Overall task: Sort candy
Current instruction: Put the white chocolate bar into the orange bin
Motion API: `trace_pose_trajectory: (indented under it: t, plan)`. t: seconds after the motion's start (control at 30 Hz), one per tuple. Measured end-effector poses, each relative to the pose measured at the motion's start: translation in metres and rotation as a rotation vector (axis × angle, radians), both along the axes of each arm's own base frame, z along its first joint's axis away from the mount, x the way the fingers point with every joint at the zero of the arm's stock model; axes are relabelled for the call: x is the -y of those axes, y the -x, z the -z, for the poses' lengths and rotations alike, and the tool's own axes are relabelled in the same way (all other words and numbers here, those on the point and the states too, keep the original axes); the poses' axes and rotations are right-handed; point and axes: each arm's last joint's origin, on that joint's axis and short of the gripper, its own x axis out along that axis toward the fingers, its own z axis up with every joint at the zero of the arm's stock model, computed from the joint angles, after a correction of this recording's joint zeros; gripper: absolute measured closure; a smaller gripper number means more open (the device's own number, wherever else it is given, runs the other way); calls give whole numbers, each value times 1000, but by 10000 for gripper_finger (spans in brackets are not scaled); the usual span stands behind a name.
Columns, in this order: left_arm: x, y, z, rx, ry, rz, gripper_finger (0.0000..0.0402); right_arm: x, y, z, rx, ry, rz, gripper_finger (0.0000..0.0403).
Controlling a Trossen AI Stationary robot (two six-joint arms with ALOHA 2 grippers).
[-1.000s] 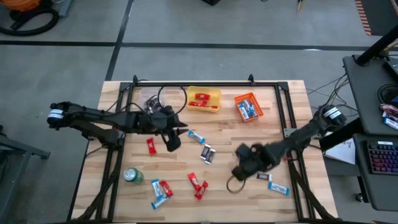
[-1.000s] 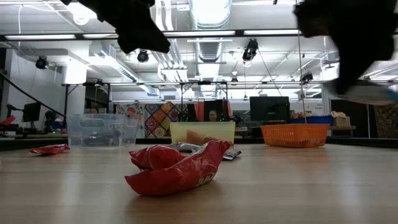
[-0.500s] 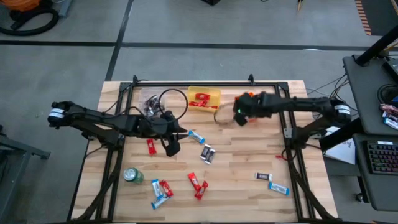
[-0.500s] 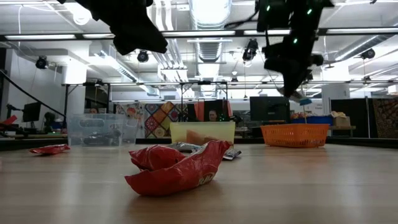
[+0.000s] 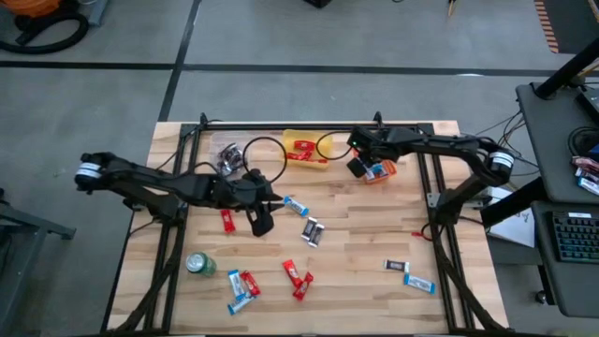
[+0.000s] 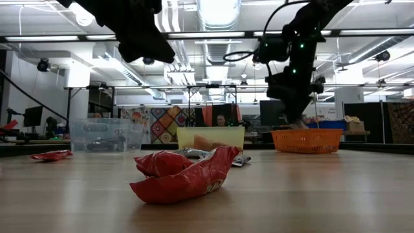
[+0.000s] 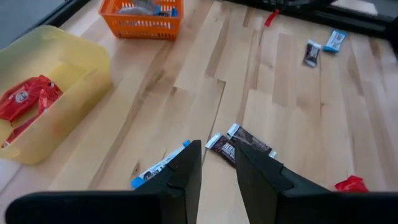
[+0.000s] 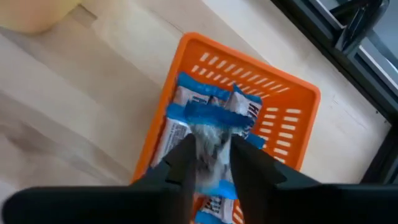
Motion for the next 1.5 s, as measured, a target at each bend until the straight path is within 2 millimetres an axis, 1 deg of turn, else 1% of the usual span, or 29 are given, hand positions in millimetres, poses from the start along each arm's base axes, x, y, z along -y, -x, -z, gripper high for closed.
trace_pose_trajectory:
  t: [0.13, 0.2, 0.3, 0.4, 0.53, 0.63, 0.77, 0.97, 1.07, 1.27, 1.37, 1.5]
  plan:
    - [1, -4, 6, -26, 1, 5, 322, 1, -2, 4, -6, 0, -4, 272]
    - [1, -4, 7, -31, -6, 10, 322, 1, -3, 4, -6, 0, -5, 257]
    - [1, -5, 8, -39, -22, 22, 322, 1, -1, 1, 5, 6, -5, 252]
    - [1, -6, 10, -46, -37, 33, 322, -2, 0, -7, 36, 15, -10, 253]
    - [1, -9, 15, -69, -47, 38, 322, -15, 0, -20, 100, 10, -41, 254]
    - [2, -12, 20, -91, -68, 54, 322, -29, -1, -32, 149, 28, -84, 252]
    - [2, -16, 29, -127, -106, 82, 318, -56, -3, -43, 213, 41, -164, 255]
    - [3, -26, 43, -191, -186, 147, 286, -97, -7, -53, 326, 49, -294, 253]
    - [4, -32, 49, -214, -237, 190, 264, -116, -10, -55, 363, 45, -364, 253]
    - [4, -45, 70, -254, -350, 282, 228, -151, -16, -54, 427, 31, -483, 252]
    - [-1, -50, 86, -308, -379, 303, 224, -168, -18, -51, 475, 34, -566, 252]
    - [-16, -56, 104, -365, -385, 281, 227, -186, -18, -46, 530, 5, -640, 252]
